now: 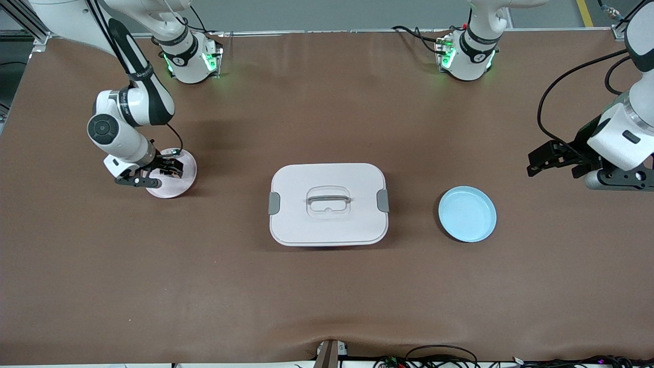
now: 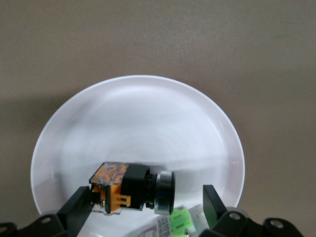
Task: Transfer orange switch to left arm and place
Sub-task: 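Reach the right gripper down to the orange switch on the white plate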
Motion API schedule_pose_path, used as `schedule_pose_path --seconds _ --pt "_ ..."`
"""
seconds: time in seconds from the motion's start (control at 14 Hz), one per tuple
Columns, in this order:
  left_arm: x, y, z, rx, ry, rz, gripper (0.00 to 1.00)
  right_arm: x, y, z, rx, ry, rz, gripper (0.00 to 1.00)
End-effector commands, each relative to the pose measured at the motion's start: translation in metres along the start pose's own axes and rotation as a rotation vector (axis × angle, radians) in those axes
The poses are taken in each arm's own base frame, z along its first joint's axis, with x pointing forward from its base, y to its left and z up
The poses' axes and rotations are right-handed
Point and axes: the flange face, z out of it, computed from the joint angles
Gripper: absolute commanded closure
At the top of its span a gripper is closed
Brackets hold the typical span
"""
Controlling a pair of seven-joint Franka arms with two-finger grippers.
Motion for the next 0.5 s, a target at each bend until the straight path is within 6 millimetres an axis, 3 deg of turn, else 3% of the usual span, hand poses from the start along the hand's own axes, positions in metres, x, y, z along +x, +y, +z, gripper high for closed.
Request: schedule_pose_path --seconds 0.0,0.43 --pt "0.001 0.003 -0.002 -0.012 0.005 -0.005 0.0 -0.002 -0.01 0.001 -0.014 0.004 0.01 0.0" --pt "0.003 0.003 0.002 -0.012 -0.001 -0.005 0.0 -0.003 -0.015 0.014 -0.013 -0.001 -0.005 0.0"
